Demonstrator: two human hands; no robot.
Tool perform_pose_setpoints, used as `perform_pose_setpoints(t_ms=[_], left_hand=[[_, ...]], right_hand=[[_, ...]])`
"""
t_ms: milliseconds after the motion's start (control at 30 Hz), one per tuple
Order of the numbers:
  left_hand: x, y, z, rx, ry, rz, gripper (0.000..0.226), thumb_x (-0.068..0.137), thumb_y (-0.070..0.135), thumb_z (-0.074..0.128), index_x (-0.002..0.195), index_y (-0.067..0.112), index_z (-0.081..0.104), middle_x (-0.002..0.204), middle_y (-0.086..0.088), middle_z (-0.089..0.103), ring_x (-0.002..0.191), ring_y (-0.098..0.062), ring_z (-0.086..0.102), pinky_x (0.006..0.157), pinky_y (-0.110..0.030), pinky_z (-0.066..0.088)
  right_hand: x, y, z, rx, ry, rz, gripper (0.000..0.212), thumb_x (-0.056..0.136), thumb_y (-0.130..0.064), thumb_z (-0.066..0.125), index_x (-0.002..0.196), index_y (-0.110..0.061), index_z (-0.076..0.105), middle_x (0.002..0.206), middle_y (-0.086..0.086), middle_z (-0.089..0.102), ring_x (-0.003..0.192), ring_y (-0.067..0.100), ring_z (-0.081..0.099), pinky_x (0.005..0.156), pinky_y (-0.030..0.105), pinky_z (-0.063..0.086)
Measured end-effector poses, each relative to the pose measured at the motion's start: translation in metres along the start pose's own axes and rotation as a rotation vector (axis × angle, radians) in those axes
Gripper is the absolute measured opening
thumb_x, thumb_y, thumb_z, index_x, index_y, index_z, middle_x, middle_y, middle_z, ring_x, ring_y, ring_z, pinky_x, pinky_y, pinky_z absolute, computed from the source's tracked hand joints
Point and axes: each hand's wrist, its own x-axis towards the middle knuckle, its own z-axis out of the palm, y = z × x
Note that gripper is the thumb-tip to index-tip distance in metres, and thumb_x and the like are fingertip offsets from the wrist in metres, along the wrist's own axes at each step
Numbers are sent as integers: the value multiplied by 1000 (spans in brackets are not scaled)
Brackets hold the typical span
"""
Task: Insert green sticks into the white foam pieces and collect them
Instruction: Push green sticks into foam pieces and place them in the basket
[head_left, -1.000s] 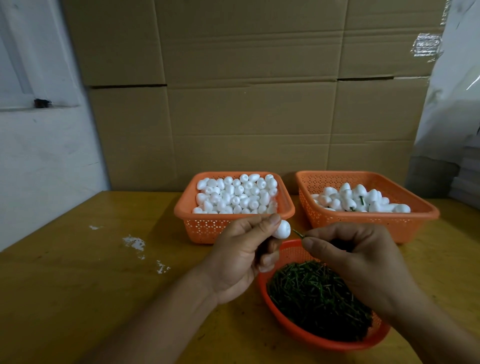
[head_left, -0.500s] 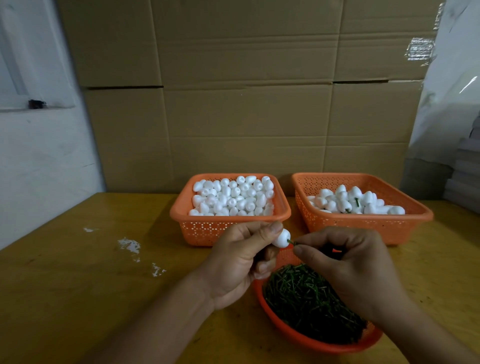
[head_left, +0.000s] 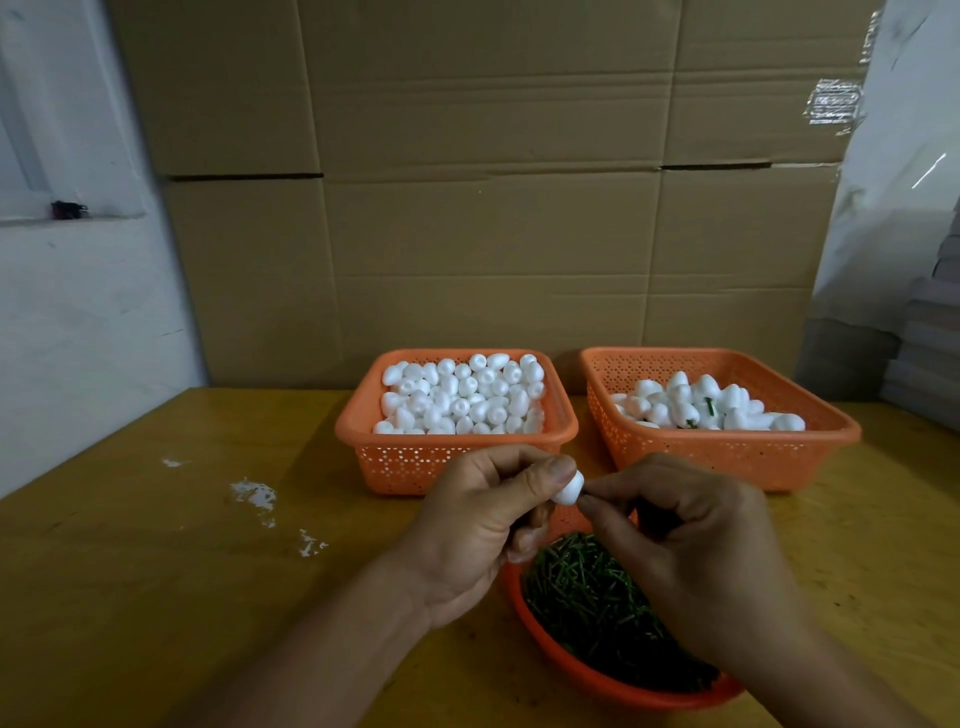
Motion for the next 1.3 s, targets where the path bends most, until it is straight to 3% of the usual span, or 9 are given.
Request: perform_pose_setpoints(t_ms=[267, 367, 500, 700, 900, 1000, 1067, 1200, 1300], left_hand=[[0, -2, 3, -14, -7, 58, 18, 80, 22, 77, 95, 12, 78, 61, -4, 48, 54, -10, 44, 52, -21, 37], [0, -2, 3, 20, -3, 94, 20, 82, 24, 77, 99, 12, 77, 60, -5, 45, 54, -10, 42, 52, -21, 36], [0, -2, 5, 147, 30, 184, 23, 82, 38, 73, 91, 17, 75, 58, -1, 44, 53, -9, 39, 51, -20, 35], [-3, -1, 4, 292, 51, 245, 16, 92, 35, 68, 81, 24, 71, 58, 1, 45, 56, -13, 41, 54, -23, 37], [-4, -1, 7, 286, 52, 263, 18, 90, 40, 66, 82, 25, 71, 58, 1, 49, 55, -10, 46, 55, -19, 40], [-3, -3, 7, 307, 64, 282, 16, 94, 34, 64, 81, 26, 70, 57, 1, 50, 55, -9, 47, 54, -18, 41], [-4, -5, 6, 318, 76, 289, 15, 93, 33, 65, 82, 24, 70, 57, -1, 50, 55, -11, 47, 54, -20, 41], [-3, -6, 6, 316, 75, 282, 13, 92, 38, 68, 94, 25, 71, 58, 2, 52, 54, -9, 49, 53, -19, 42], [-1, -11, 6, 273, 59, 250, 43, 87, 49, 66, 121, 23, 61, 61, 8, 54, 53, -7, 49, 49, -17, 40]], right_hand=[[0, 4, 3, 166, 35, 157, 11, 80, -16, 81, 81, -27, 81, 66, -12, 72, 52, 10, 62, 47, 16, 45], [0, 2, 3, 217, 32, 179, 12, 80, -15, 81, 81, -27, 81, 67, -9, 74, 55, 12, 66, 49, 21, 50], [0, 0, 4, 275, 45, 196, 6, 79, -23, 80, 80, -28, 81, 70, -6, 75, 58, 14, 68, 54, 34, 54], [-3, 1, 7, 264, 33, 178, 6, 82, -29, 77, 79, -33, 80, 66, -4, 73, 53, 16, 64, 49, 37, 50], [-3, 4, 8, 342, -8, 139, 7, 82, -34, 71, 83, -34, 79, 67, -7, 74, 51, 6, 62, 48, 19, 47], [-2, 4, 9, 360, -35, 155, 8, 83, -34, 71, 82, -35, 79, 72, -8, 76, 59, 14, 69, 55, 32, 56], [-1, 3, 9, 382, -48, 164, 9, 83, -33, 70, 83, -35, 79, 74, -8, 77, 64, 15, 71, 60, 32, 58], [0, 3, 10, 411, -14, 244, 10, 84, -23, 74, 80, -29, 81, 73, 4, 75, 69, 30, 69, 65, 40, 55], [5, 5, 7, 436, 76, 326, 9, 83, -16, 76, 77, -20, 80, 72, 10, 74, 70, 34, 67, 63, 39, 55]])
